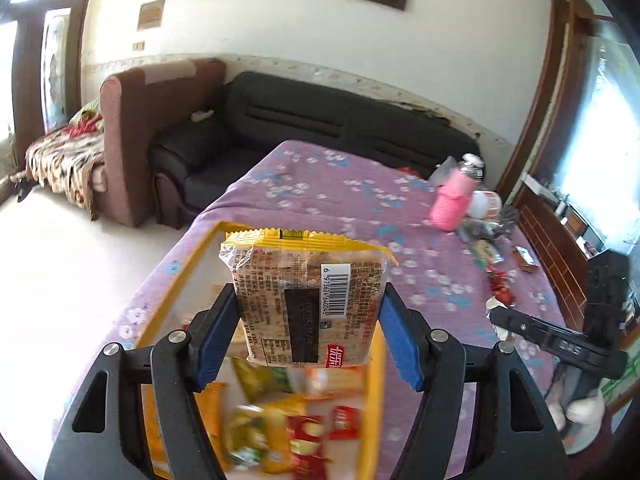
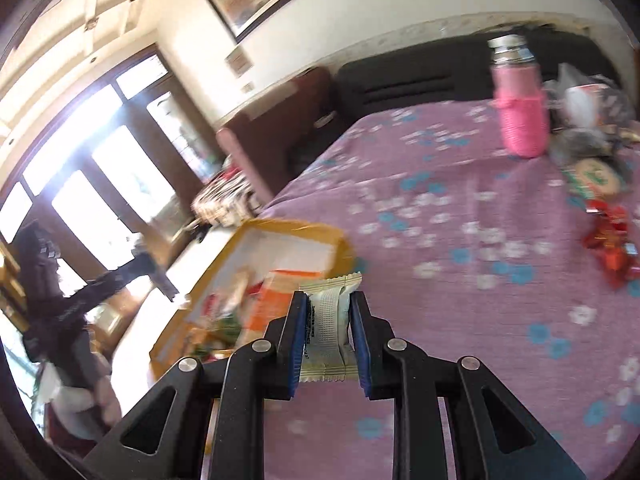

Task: Organize snacks
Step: 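Carry the cake and white sachet into the tray and release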

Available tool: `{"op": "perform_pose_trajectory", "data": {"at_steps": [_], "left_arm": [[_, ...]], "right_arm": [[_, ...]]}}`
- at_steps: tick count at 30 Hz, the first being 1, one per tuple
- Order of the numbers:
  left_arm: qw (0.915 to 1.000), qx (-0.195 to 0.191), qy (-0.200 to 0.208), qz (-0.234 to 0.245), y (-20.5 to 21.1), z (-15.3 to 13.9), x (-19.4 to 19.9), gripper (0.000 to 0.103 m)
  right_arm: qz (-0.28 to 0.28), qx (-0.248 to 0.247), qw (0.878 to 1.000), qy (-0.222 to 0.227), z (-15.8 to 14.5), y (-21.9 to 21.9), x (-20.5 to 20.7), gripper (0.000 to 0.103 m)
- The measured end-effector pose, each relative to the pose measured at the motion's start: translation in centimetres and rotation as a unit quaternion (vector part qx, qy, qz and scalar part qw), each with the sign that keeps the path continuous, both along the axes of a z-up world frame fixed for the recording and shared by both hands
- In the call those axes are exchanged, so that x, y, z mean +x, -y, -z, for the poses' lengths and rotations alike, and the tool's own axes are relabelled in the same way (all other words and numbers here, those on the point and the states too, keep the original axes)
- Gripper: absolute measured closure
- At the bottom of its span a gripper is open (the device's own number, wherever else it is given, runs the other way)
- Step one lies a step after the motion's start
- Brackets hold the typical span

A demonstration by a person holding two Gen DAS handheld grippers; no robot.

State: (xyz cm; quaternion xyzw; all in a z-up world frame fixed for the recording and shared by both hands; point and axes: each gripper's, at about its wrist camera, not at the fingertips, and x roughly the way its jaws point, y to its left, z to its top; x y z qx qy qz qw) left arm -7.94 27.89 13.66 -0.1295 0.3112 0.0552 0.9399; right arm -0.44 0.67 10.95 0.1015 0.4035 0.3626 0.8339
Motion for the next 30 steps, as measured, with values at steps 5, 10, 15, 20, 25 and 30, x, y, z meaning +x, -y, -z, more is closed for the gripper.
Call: {"op": "perform_pose_trajectory", "data": {"at_steps": [5, 10, 15, 20, 25, 30], "left_arm": [[0.9989, -0.026, -0.034, -0.021, -4.1, 2.3, 1.7, 0.034], [0.9967, -0.049, -0.058, -0.03, -6.7, 4.7, 2.7, 0.034], [0.9946, -0.073, -0.068, -0.029, -7.9, 6.2, 3.3, 0.034], [0.9935, -0.079, -0.074, -0.036, -7.9, 6.8, 3.6, 0.034], [0.993, -0.085, -0.068, -0.047, -8.0, 6.1, 2.4, 0.032], [0.9947, -0.032, -0.039, -0.089, -6.2, 3.8, -0.9, 0.027]], "right_arm": [[-0.058, 0.0, 0.997, -0.058, 1.1, -8.1, 0.7, 0.081], [-0.085, -0.029, 0.992, -0.088, 3.8, -14.4, 1.3, 0.081], [-0.088, -0.055, 0.99, -0.095, 5.7, -17.7, 2.1, 0.081], [-0.078, -0.062, 0.992, -0.076, 5.8, -18.4, 2.4, 0.077], [-0.065, -0.051, 0.995, -0.051, 4.4, -17.2, 1.9, 0.068], [-0.043, -0.044, 0.998, -0.002, 2.1, -14.1, -0.6, 0.054]]}}
